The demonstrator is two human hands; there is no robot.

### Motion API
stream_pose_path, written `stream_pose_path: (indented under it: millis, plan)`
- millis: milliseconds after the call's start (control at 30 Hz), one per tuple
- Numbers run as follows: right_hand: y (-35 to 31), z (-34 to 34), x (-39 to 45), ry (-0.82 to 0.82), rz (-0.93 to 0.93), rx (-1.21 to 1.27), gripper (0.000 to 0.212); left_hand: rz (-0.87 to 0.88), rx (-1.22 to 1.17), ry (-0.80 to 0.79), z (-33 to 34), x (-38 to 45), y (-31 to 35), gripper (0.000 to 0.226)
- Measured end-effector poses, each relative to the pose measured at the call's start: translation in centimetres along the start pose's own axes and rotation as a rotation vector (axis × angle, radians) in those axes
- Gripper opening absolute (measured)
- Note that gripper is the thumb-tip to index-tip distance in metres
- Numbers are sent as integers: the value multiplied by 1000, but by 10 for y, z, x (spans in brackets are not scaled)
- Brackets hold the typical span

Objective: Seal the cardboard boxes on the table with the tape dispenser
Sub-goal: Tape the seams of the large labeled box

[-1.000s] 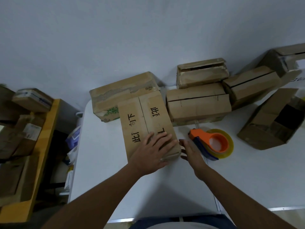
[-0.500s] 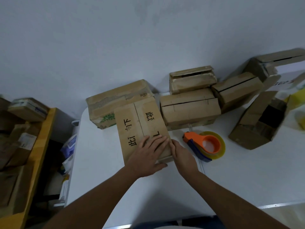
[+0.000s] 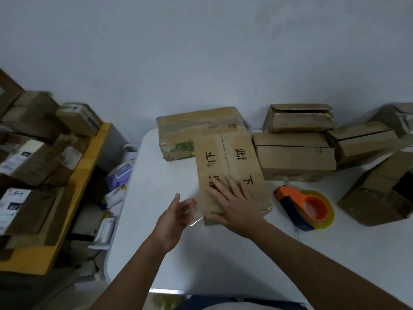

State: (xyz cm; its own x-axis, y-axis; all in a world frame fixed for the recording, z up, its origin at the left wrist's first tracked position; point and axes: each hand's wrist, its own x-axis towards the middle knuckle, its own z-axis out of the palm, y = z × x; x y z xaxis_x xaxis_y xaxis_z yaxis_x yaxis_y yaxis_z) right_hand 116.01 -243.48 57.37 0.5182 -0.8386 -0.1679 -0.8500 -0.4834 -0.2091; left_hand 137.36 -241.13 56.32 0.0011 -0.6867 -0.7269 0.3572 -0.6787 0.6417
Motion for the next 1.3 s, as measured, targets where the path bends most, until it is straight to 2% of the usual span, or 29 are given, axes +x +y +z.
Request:
stream_pose_path:
  millis: [67,133,300,467,667,767,967,1167,1233,1300]
  plan:
    - [-3,5,7,-5,5,-110,76,-27,-29,-59,-6,-4,-13,63]
    - [-5,7,7,1,17,-159,75,-10,-28,-81,-10,-8,-19,64]
    - [-6,10,6,-9,15,-150,80,129,16,-113,-20,-14,-24,38]
    - [-7,9,6,-12,19,-160,84,258,85,-36,-18,-15,-26,16]
    - [-9,11,8,-27,40,-181,82,350,178,62,-5,-10,-27,13]
    - [-8,12,8,-13,45,-181,82,414,337,102,6,-3,-28,14]
    - [-9,12,8,-6,42,-172,81,647,535,200,25,5,-40,14]
    - [-7,14,9,1,38,-143,81,615,427,228,40,15,-51,11]
    - [-6,14,9,5,40,-129,81,581,428,259,41,21,-50,11]
    - [-7,13,9,6,46,-124,81,515,472,223,38,26,-45,13]
